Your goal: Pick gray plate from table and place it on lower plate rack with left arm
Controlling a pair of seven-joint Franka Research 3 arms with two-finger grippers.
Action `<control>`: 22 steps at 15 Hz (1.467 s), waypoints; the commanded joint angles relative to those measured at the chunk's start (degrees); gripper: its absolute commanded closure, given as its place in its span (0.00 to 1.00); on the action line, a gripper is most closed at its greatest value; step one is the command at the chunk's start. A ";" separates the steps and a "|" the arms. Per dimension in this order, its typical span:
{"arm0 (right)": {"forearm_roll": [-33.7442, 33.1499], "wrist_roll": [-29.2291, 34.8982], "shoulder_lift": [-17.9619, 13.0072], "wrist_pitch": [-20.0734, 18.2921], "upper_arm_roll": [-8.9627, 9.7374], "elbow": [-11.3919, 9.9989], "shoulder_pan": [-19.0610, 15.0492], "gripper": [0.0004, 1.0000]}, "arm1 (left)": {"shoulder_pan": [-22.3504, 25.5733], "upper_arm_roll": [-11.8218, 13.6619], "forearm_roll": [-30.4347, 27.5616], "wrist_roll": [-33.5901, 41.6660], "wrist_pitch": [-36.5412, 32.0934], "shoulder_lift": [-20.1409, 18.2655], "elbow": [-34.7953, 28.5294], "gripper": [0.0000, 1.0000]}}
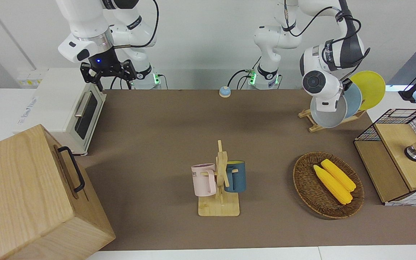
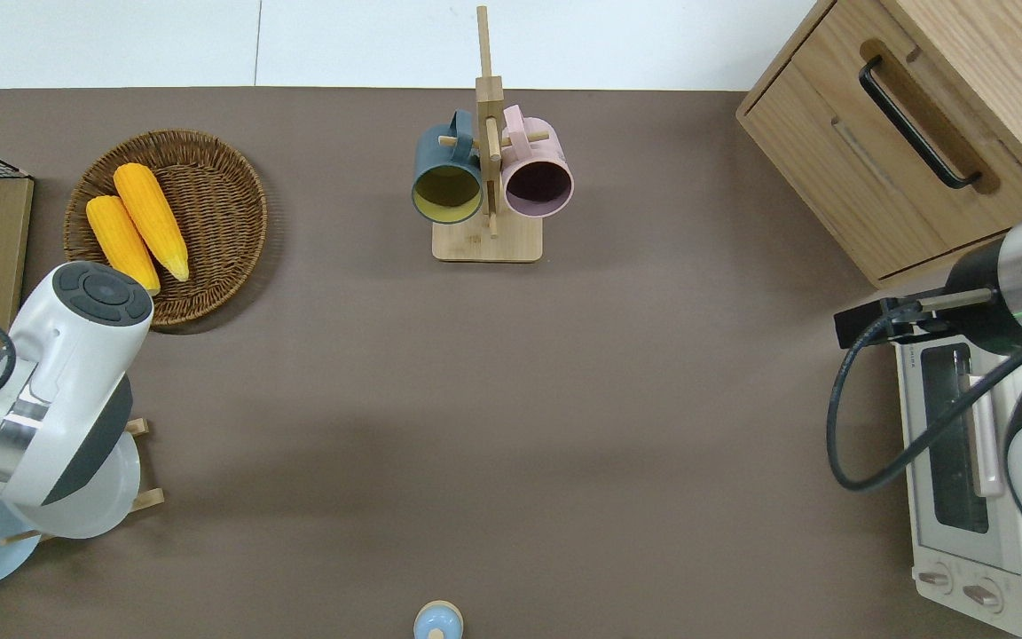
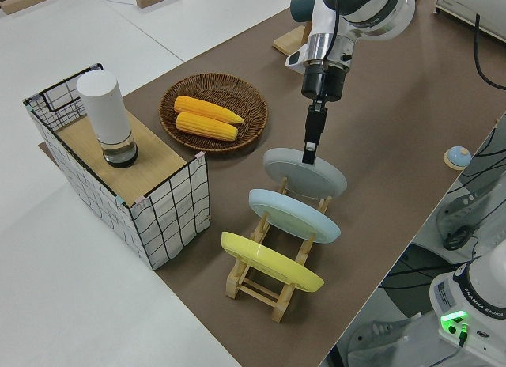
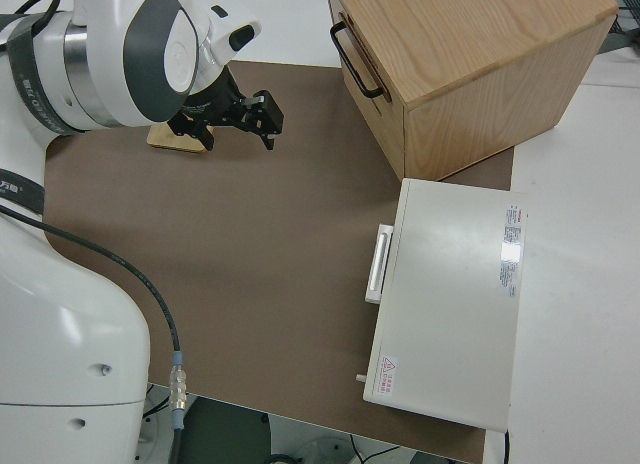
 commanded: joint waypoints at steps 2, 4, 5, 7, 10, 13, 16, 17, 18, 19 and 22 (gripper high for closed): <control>-0.09 0.72 -0.07 -0.82 1.00 0.52 -1.06 0.02 | -1.11 0.95 -3.07 -1.56 0.53 -0.15 -0.37 0.59; -0.09 0.72 -0.07 -0.82 1.00 0.52 -1.06 0.02 | -1.02 0.95 -3.07 -1.12 0.53 -0.15 -0.29 0.12; -0.09 0.72 -0.15 -0.82 1.00 0.52 -1.06 0.02 | -1.02 0.95 -3.07 -0.86 0.53 -0.15 -0.20 0.01; -0.09 0.72 -0.15 -0.82 1.00 0.52 -1.06 0.02 | -1.02 1.13 -3.42 -0.33 0.53 -0.32 0.59 0.01; -0.09 0.72 -0.15 -0.82 1.00 0.52 -1.06 0.02 | -1.02 1.74 -8.33 3.35 -0.08 -0.41 3.92 0.01; -0.09 0.72 -0.15 -0.82 1.00 0.52 -1.07 0.02 | -1.11 1.39 -13.59 6.52 -0.79 -1.02 7.87 0.01; -0.09 0.72 -0.15 -0.82 1.00 0.52 -1.07 0.02 | -1.20 0.34 -18.00 7.05 -2.20 -1.20 10.00 0.00; -0.09 0.72 -0.15 -0.82 1.00 0.52 -1.06 0.02 | -1.20 -0.71 -18.97 7.14 -2.11 -1.38 10.17 0.00; -0.09 0.72 -0.07 -0.82 1.00 0.52 -1.06 0.02 | -1.20 -1.68 -19.59 7.14 -2.11 -1.38 10.87 0.00; -0.09 0.72 -0.15 -0.82 1.00 0.52 -1.06 0.02 | -1.20 -2.64 -20.29 7.23 -2.02 -1.55 11.83 0.00; -0.09 0.72 -0.07 -0.82 1.00 0.52 -1.06 0.02 | -1.03 -2.22 -24.67 11.51 -1.93 -3.48 13.86 0.00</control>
